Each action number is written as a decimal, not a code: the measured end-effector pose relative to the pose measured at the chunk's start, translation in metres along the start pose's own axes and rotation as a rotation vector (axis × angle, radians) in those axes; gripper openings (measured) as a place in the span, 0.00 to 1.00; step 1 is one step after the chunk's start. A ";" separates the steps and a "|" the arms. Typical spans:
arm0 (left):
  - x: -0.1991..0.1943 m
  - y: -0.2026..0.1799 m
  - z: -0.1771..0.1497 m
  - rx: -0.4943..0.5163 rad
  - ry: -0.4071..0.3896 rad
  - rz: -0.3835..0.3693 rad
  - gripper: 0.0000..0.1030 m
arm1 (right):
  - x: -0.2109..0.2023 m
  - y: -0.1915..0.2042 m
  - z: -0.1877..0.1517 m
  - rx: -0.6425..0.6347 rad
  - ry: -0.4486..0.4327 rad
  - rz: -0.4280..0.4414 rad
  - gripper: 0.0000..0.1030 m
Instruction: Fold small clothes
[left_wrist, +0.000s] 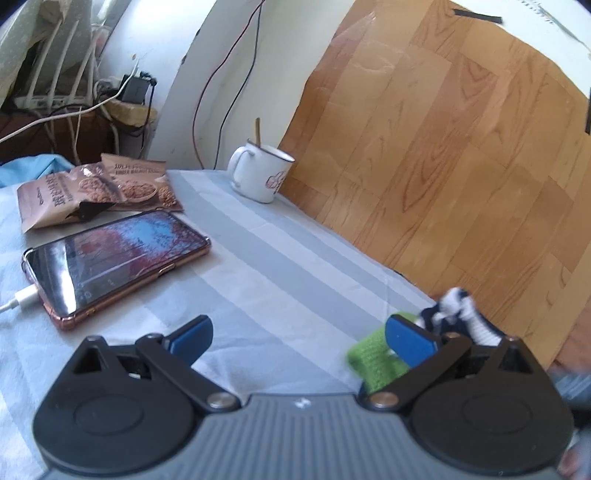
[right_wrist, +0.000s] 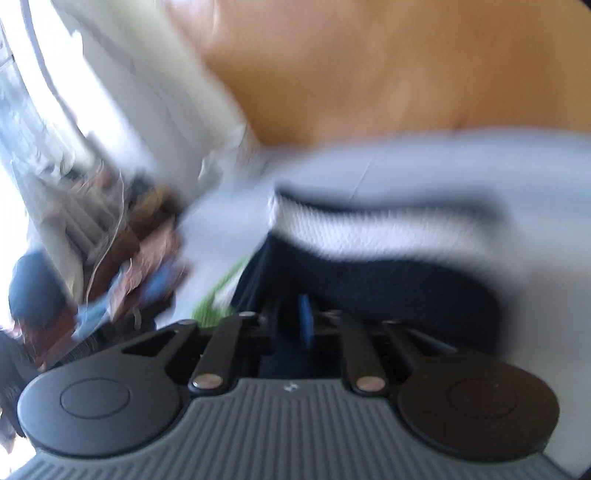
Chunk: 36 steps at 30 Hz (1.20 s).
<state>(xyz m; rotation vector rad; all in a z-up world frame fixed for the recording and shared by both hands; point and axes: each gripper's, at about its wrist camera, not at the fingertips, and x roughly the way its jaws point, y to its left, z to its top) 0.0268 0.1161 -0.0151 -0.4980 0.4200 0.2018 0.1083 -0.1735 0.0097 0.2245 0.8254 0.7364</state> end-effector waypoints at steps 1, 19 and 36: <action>0.001 0.000 0.000 0.003 0.005 0.002 1.00 | 0.003 0.010 -0.004 -0.037 -0.022 -0.012 0.05; -0.007 -0.032 -0.016 0.246 -0.031 0.010 1.00 | -0.080 0.028 -0.051 -0.087 -0.139 -0.204 0.45; 0.003 -0.033 0.016 0.319 0.250 -0.329 1.00 | -0.104 -0.039 -0.071 0.178 -0.191 -0.159 0.66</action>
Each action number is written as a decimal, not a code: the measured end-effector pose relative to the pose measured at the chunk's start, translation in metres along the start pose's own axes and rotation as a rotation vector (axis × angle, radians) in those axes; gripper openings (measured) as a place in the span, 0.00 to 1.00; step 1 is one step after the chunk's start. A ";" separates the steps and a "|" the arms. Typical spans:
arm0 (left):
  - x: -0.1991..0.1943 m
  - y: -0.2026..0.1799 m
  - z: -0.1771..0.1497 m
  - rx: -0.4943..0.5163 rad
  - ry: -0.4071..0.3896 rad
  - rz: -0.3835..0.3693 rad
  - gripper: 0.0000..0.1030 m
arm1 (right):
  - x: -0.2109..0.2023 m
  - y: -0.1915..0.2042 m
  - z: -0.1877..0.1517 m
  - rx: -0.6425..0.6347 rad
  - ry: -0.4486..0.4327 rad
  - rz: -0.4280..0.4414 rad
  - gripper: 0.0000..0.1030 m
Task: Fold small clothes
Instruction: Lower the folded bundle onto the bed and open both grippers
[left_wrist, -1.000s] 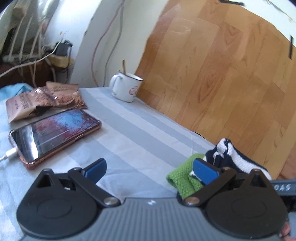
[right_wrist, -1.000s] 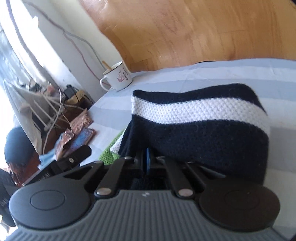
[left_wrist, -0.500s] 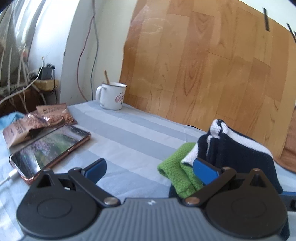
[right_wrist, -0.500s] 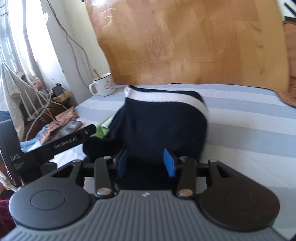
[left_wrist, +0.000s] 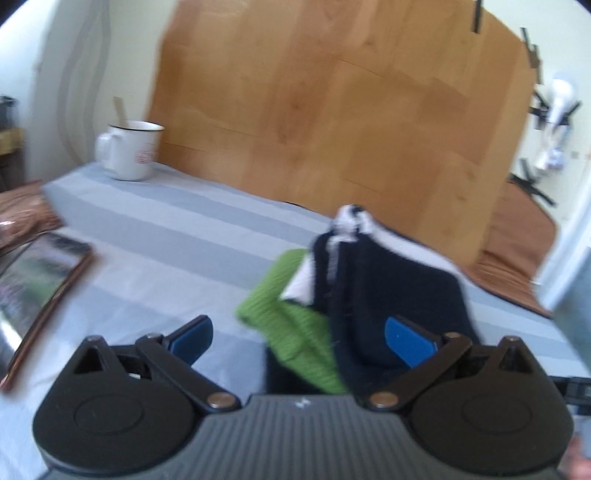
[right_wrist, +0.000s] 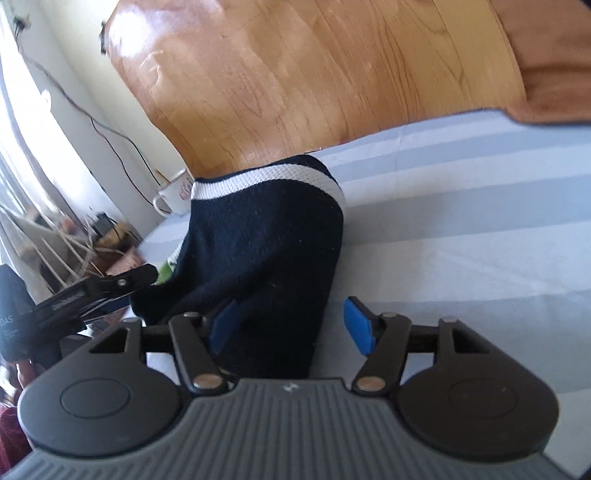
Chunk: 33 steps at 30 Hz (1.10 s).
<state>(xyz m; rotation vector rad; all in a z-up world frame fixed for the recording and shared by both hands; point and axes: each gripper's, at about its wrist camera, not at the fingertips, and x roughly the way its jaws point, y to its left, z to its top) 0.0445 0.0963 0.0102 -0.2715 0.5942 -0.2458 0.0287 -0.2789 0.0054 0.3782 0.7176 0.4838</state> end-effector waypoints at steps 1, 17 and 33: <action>0.003 0.002 0.006 -0.003 0.032 -0.033 1.00 | 0.002 -0.003 0.002 0.019 0.002 0.011 0.66; 0.075 -0.039 0.004 0.042 0.224 -0.191 0.75 | 0.046 0.013 0.016 -0.123 -0.086 0.042 0.43; 0.226 -0.167 0.043 0.226 0.147 -0.098 0.81 | 0.038 -0.131 0.100 0.114 -0.253 -0.203 0.54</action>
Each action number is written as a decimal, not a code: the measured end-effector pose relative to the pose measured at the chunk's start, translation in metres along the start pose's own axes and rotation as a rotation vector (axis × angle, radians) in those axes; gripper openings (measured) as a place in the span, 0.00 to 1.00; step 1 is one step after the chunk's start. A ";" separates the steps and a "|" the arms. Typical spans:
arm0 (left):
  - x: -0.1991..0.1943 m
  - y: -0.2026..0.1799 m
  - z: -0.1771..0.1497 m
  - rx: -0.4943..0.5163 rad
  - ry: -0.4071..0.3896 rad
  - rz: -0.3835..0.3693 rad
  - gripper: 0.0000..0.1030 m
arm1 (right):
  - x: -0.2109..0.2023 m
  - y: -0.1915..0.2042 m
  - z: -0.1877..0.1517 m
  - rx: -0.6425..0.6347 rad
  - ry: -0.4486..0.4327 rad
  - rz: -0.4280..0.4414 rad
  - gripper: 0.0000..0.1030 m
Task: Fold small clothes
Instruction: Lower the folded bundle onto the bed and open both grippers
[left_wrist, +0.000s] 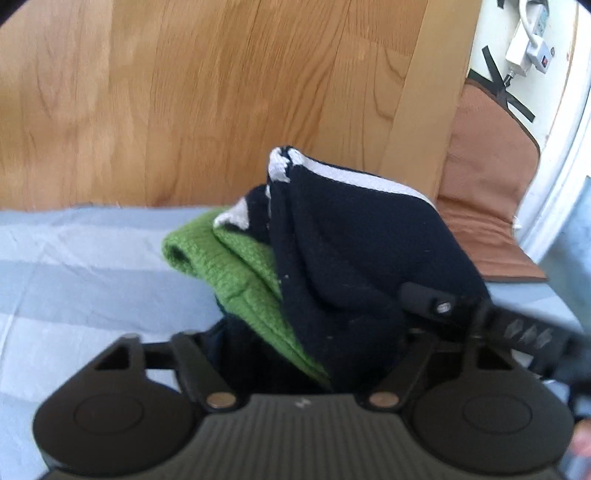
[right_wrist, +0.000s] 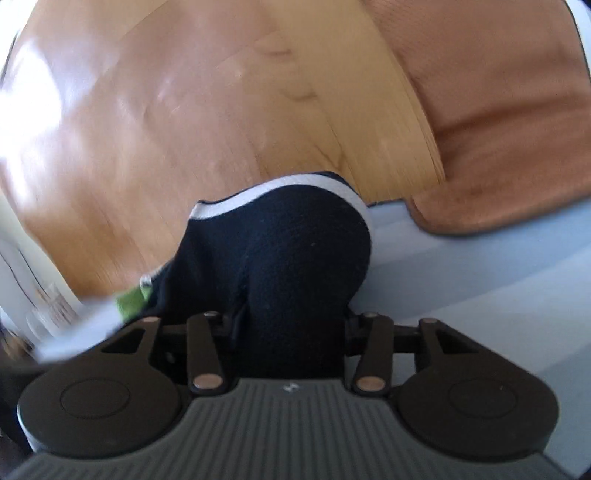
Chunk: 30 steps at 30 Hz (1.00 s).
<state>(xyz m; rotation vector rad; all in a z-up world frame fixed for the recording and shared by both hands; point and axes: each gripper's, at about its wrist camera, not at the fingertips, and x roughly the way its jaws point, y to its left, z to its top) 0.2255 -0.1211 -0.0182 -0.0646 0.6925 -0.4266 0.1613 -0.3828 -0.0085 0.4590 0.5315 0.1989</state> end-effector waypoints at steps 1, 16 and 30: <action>0.001 -0.003 -0.003 0.009 -0.010 0.022 0.85 | -0.001 -0.006 0.001 0.029 0.010 0.019 0.55; -0.066 -0.010 -0.048 -0.006 -0.057 0.173 0.93 | -0.051 0.019 -0.035 -0.059 -0.032 -0.115 0.80; -0.114 -0.013 -0.092 0.003 -0.053 0.242 0.93 | -0.118 0.036 -0.098 -0.125 -0.044 -0.223 0.81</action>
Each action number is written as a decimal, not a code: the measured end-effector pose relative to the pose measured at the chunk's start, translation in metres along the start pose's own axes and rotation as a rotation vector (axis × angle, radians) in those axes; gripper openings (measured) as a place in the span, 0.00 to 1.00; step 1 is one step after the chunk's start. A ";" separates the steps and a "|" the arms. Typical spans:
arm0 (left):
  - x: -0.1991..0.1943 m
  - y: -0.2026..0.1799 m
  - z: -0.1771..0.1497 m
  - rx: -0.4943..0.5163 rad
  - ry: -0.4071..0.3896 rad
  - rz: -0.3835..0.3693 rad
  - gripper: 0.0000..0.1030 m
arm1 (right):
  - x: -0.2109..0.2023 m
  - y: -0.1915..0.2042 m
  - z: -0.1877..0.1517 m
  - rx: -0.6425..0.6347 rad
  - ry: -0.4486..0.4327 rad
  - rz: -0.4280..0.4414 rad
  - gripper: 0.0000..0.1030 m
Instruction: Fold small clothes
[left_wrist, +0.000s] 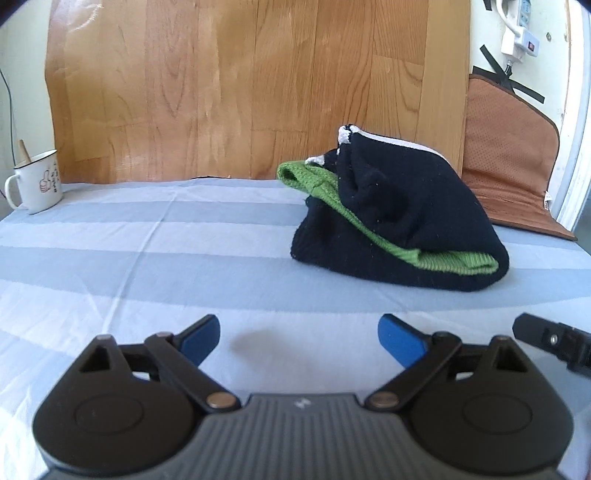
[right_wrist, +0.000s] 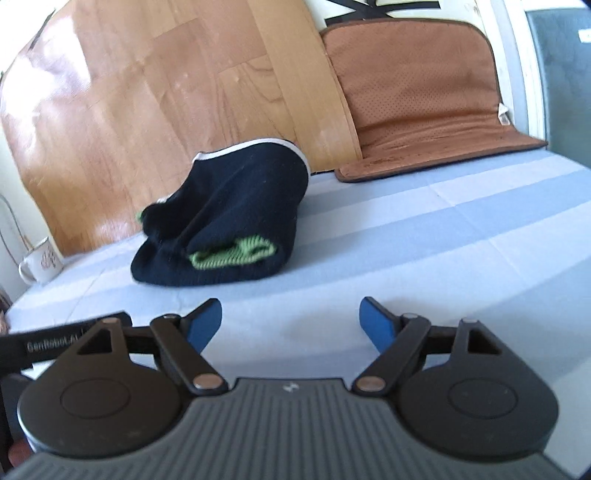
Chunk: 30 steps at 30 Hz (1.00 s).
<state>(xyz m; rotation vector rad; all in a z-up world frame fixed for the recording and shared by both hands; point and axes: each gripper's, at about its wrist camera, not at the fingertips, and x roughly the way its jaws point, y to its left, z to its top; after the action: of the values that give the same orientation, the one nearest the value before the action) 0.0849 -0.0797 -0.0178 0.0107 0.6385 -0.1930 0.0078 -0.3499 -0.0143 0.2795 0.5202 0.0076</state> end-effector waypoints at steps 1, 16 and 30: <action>-0.003 0.000 -0.002 0.004 -0.005 0.001 0.93 | -0.003 0.001 -0.003 -0.006 0.002 -0.003 0.81; -0.026 0.000 -0.017 0.036 -0.064 0.045 0.95 | -0.018 0.011 -0.018 -0.067 -0.001 -0.051 0.88; -0.028 0.002 -0.018 0.030 -0.071 0.057 0.99 | -0.020 0.009 -0.019 -0.049 -0.002 -0.040 1.00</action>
<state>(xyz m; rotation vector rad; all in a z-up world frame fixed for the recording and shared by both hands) 0.0524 -0.0714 -0.0157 0.0506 0.5640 -0.1476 -0.0182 -0.3378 -0.0185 0.2217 0.5229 -0.0186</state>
